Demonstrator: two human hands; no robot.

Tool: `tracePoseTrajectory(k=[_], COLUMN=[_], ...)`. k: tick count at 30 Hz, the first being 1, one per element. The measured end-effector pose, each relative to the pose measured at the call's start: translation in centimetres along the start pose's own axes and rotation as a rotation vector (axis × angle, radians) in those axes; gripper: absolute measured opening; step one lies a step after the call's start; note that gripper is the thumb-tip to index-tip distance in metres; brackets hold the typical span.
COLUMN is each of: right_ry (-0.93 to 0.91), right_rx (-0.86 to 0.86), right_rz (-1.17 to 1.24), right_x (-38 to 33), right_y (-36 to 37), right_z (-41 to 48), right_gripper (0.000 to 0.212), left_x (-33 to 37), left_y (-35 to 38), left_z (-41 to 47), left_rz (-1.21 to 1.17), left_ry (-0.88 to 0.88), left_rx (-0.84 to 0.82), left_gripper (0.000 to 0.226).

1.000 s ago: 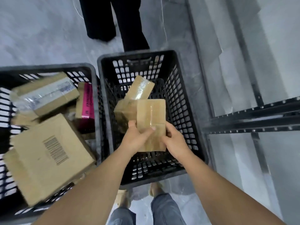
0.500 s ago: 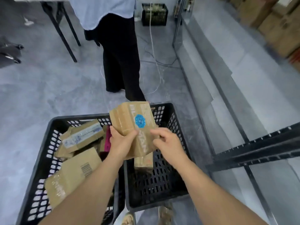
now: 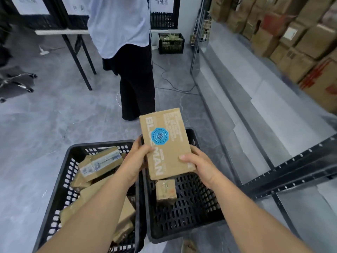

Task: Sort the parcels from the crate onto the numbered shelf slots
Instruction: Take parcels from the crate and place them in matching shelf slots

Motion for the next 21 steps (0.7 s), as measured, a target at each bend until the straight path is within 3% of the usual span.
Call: tracePoseTrajectory(k=[2, 3, 6, 9, 13, 16, 19, 21], right_ry=[-0.077, -0.107, -0.187, -0.253, -0.320, -0.320, -0.274, -0.210], right_rx=[0.139, 0.227, 0.410, 0.436, 0.375, 0.274, 0.208, 0.110], right_rz=[-0.134, -0.235, -0.504, -0.643, -0.728, -0.472, -0.065, 0.033], right_x=[-1.7, -2.6, -5.1, -6.1, -7.0, -7.2, -6.8, -6.2], right_y=[-0.7, -1.1, -1.3, -0.1, 1.9, 2.0, 0.8, 1.0], right_z=[-0.9, -1.3, -2.6, -3.5, -4.7, -5.3, -5.6, -5.8], right_gripper=[0.072, 0.080, 0.096, 0.109, 0.121, 0.120, 0.116, 0.115], left_x=[0.6, 1.2, 2.9, 3.4, 4.2, 4.7, 5.3, 5.4], left_y=[-0.5, -0.2, 2.9, 4.4, 3.3, 2.4, 3.0, 4.0], left_z=[-0.2, -0.5, -1.8, -2.4, -2.6, -2.7, -3.7, -4.5], left_rz=[0.155, 0.250, 0.379, 0.384, 0.370, 0.241, 0.148, 0.116], left_ry=[0.013, 0.036, 0.138, 0.127, 0.117, 0.155, 0.205, 0.208], left_rx=[0.094, 0.124, 0.036, 0.011, 0.112, 0.055, -0.130, -0.266], left_gripper=[0.100, 0.105, 0.115, 0.130, 0.127, 0.117, 0.100, 0.091])
Point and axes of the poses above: each hand's wrist, its own z-axis towards the middle knuckle, its own y-axis out of the palm, x = y × z, the point moved 10 cm from there along z, towards the middle knuckle, and after that the axes turned 3 degrees about z, right-handed, at the moved point
